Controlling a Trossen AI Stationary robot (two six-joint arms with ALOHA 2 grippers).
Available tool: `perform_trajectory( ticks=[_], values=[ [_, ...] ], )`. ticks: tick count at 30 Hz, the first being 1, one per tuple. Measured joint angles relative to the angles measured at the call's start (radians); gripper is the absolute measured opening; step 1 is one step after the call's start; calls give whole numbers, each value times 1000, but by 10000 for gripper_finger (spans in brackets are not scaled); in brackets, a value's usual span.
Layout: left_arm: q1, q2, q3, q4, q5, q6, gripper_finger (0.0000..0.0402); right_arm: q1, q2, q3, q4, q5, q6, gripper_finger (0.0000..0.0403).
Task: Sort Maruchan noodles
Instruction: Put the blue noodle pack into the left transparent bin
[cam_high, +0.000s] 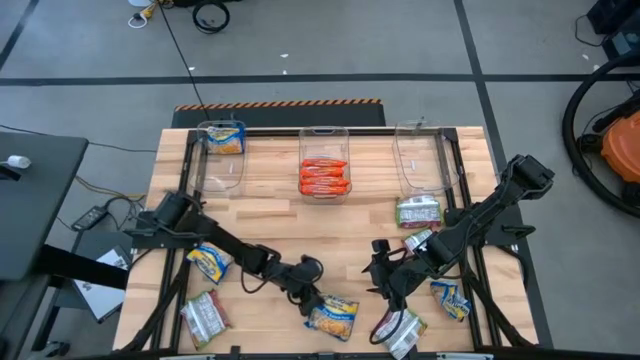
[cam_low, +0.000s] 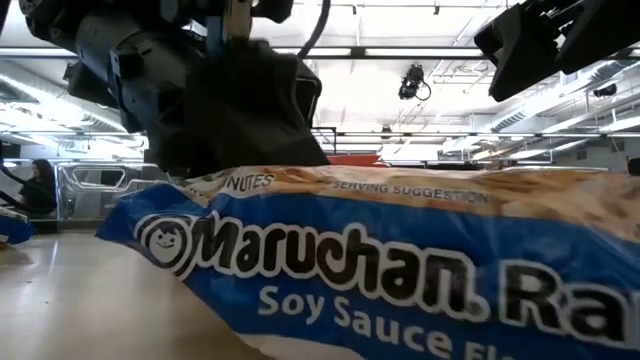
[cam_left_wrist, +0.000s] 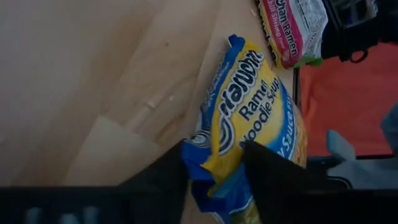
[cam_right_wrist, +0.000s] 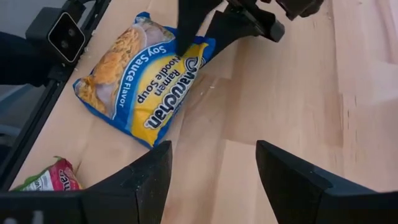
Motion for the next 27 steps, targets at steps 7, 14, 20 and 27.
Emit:
perform_trajectory(
  ticks=[7, 14, 20, 27],
  values=[
    [52, -69, -9, -130, 36, 81, 11, 0, 0, 0, -1, -2, -44, 236],
    [96, -351, -6, -454, -73, 260, 5, 0, 0, 0, 4, -9, -78, 236],
    [95, -602, -4, -772, -342, 393, 3, 1, 0, 0, 12, 7, -78, 236],
    [93, -730, -33, -975, -534, 582, 2, -7, 0, 0, 43, 69, -79, 236]
  ],
)
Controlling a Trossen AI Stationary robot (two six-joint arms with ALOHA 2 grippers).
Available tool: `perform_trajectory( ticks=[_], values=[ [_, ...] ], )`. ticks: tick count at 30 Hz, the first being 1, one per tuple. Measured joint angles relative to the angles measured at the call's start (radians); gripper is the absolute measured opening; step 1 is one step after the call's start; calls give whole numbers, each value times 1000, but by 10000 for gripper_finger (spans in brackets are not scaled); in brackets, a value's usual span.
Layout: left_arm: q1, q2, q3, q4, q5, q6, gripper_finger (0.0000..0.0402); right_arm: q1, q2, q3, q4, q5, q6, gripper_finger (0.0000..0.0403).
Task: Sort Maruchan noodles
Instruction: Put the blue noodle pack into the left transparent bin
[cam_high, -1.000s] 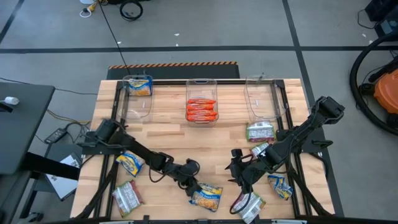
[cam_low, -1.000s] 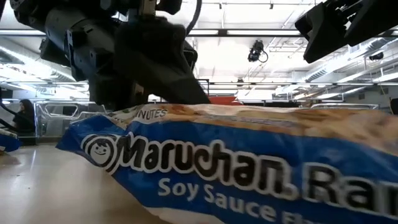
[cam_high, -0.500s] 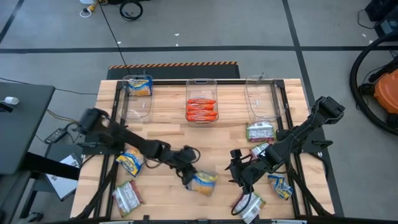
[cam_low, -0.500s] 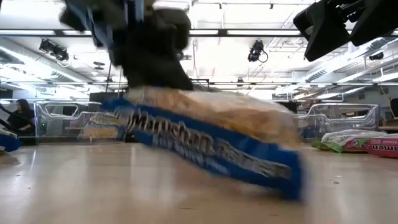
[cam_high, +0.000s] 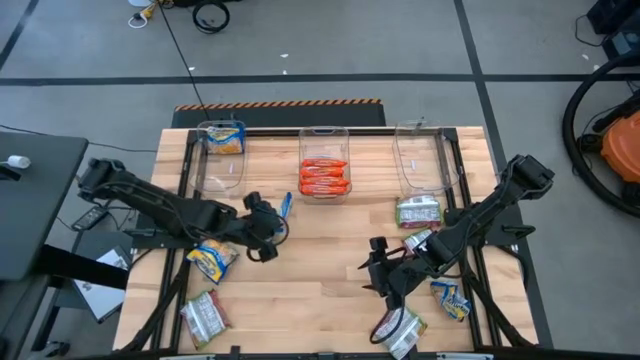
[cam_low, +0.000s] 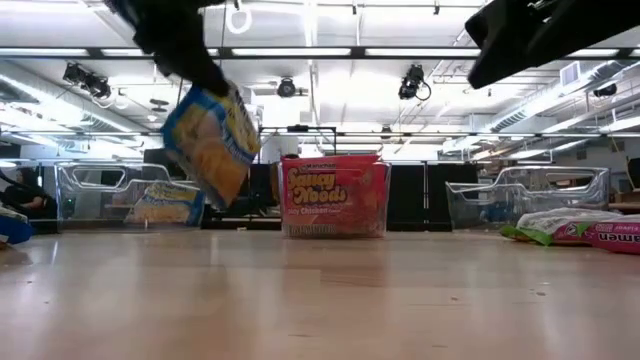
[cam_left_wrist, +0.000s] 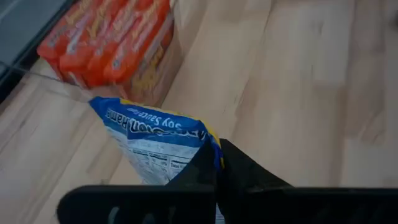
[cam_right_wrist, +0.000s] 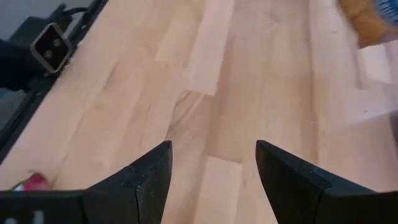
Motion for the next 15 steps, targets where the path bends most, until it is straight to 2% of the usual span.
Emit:
perform_trajectory(
  ticks=[7, 11, 15],
  values=[
    [-61, 69, -150, 189, 24, -11, 1, -23, 0, 0, 6, 19, -14, 237],
    [-125, 133, -158, 254, 78, -8, 5, -27, 0, 1, 2, 12, -6, 238],
    [-174, 193, -129, 254, 104, -9, 38, -27, 0, 1, -6, 6, 20, 239]
  ],
)
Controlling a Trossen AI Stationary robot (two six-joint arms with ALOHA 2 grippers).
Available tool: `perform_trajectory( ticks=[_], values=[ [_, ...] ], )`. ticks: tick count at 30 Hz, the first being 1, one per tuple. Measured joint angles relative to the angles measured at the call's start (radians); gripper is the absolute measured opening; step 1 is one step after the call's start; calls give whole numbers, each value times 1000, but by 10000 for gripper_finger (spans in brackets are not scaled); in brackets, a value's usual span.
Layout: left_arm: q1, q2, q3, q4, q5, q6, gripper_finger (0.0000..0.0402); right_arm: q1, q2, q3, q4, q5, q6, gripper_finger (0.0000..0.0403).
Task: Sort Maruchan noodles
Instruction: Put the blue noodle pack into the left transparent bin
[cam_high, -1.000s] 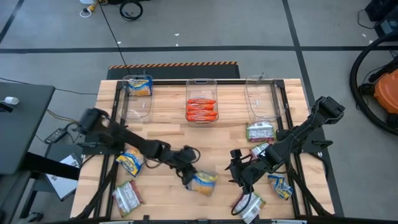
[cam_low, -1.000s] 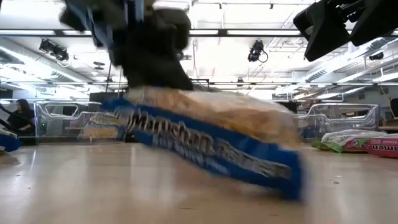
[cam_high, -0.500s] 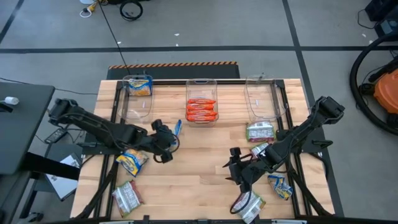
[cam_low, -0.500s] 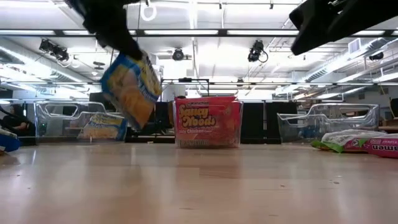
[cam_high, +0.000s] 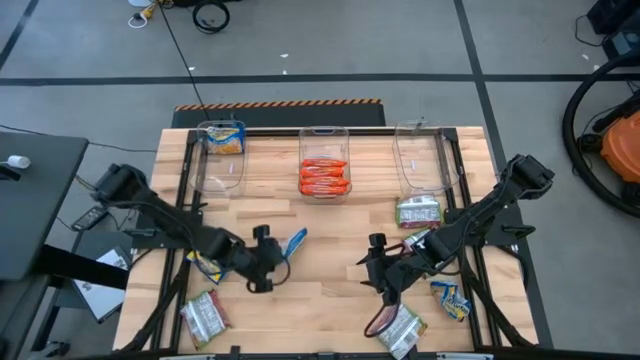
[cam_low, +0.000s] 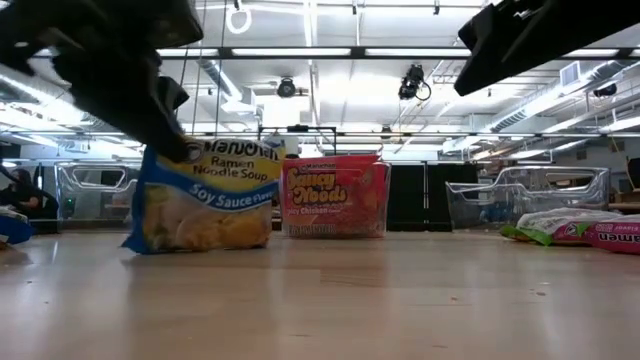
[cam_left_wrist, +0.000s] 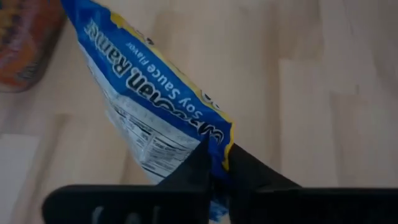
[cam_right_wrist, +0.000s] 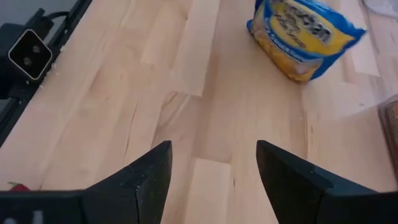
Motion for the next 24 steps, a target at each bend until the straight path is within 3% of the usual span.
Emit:
perform_trajectory(
  ticks=[12, 17, 24],
  values=[
    [28, 36, 97, -112, -98, 17, 149, 0, 0, 0, -8, -19, 42, 254],
    [52, 36, 103, -116, -164, 52, 174, 0, 0, 0, -10, -19, 73, 254],
    [88, 41, 103, -131, -164, 52, 183, 0, 0, 0, -11, -15, 79, 254]
  ],
)
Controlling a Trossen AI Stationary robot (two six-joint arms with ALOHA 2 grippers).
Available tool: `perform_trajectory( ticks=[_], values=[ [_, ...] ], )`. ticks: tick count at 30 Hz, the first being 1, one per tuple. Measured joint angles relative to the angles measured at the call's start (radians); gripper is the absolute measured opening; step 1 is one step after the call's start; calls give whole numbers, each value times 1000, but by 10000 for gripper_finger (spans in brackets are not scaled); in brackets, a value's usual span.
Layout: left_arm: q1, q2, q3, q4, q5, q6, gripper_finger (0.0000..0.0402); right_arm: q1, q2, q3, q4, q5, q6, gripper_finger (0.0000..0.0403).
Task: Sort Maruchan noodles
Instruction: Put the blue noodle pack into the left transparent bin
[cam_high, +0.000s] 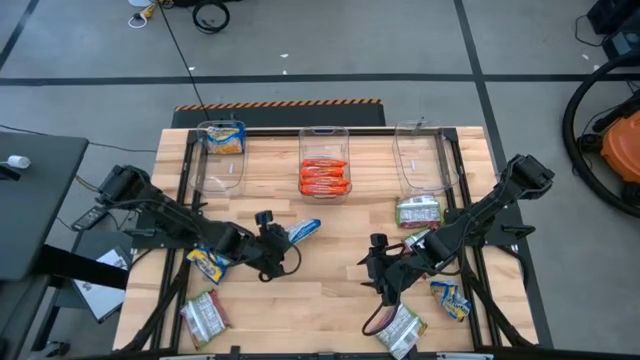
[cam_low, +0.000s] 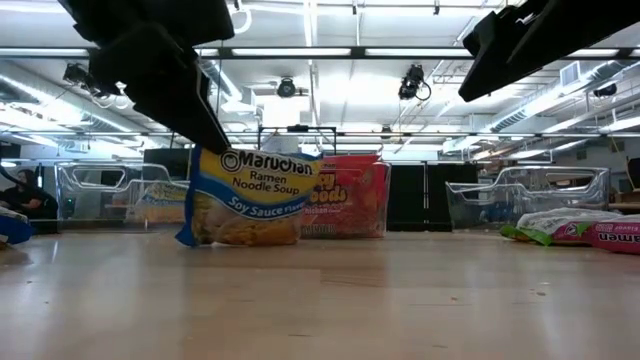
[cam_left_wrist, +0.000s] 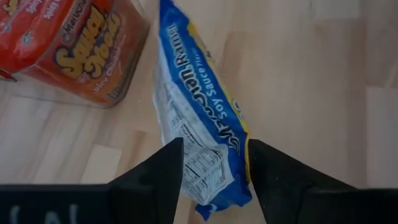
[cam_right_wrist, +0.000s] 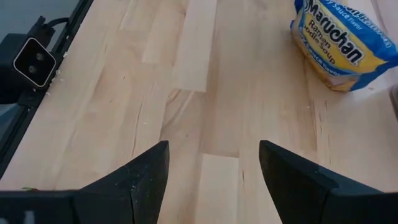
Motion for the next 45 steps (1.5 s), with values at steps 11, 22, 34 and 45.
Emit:
perform_trajectory(
  ticks=[11, 22, 34, 45],
  values=[
    [83, 0, -29, -99, -32, -103, 175, 0, 0, 0, 4, 3, 0, 254],
    [61, 10, -37, 11, -40, 247, 171, 0, 0, 0, 10, 4, 0, 254],
    [-64, 312, 36, 129, -280, 445, 237, 0, 0, -1, 4, 29, 3, 254],
    [-12, 396, 47, 139, -411, 417, 244, 0, 0, -1, 6, 28, 11, 254]
  ],
)
